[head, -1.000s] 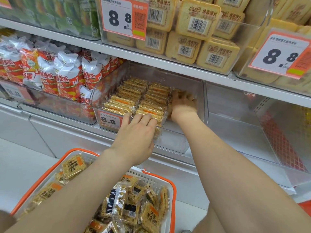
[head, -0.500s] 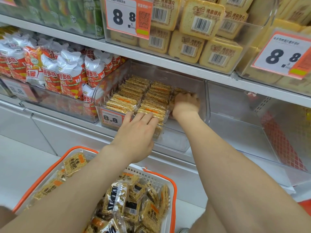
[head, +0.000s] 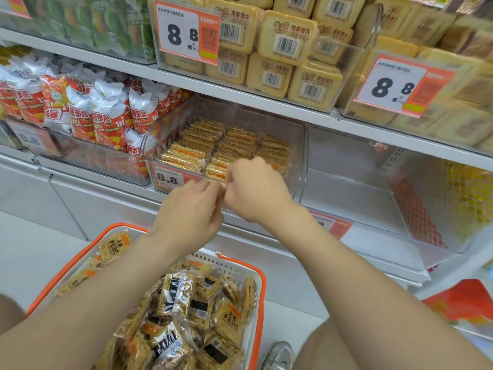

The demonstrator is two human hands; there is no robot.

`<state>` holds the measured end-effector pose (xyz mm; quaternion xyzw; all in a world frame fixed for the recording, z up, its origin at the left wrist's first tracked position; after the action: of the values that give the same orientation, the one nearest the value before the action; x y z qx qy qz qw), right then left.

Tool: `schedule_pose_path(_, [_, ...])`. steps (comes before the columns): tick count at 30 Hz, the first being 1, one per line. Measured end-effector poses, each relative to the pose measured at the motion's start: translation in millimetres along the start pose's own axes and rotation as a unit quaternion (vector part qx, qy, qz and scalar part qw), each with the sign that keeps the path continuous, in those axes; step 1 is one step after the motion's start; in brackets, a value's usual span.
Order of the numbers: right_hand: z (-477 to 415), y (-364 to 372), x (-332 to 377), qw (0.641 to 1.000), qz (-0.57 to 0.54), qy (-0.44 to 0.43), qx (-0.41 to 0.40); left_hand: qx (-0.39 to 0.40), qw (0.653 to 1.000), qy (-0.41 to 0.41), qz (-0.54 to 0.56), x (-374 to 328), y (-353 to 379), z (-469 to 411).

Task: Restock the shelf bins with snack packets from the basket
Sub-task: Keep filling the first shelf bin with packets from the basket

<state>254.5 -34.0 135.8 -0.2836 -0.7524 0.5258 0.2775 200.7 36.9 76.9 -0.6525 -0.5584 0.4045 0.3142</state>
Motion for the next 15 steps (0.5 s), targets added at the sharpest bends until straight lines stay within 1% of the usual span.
schedule_pose_path(1, [9,15,8,0.998,-0.007,-0.027,0.052,0.059,0.998,-0.025,0.001,7,14,8])
schedule_pose_path(3, [33,57,12,0.981,-0.003,-0.063,0.184,0.199,0.978,-0.058,-0.032,18,44,30])
schedule_pose_path(5, [61,101,3,0.950,0.026,-0.081,0.301,0.320,0.943,-0.038,-0.077,21,69,52])
schedule_pose_path(7, [90,140,-7,0.916,0.060,-0.098,0.386,0.396,0.915,-0.016,-0.080,15,82,69])
schedule_pose_path(9, [112,170,-17,0.893,0.100,-0.110,0.425,0.435,0.898,-0.001,-0.065,8,92,81])
schedule_pose_path(12, [135,204,-26,0.869,0.147,-0.133,0.453,0.477,0.877,0.008,-0.050,-1,105,92])
schedule_pose_path(15, [150,227,-27,0.861,0.170,-0.165,0.450,0.512,0.858,0.003,-0.042,-4,118,101])
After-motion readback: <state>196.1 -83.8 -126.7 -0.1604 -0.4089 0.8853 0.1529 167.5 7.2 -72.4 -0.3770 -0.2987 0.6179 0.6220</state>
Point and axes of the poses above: each hand's wrist, its own z-axis away from the middle knuckle, its own y-axis out of the palm, x = y × z, the point moved 10 cm from there along -z, towards the middle knuckle, and after that the axes turned 4 degrees about -x, right-handed, at the moved point
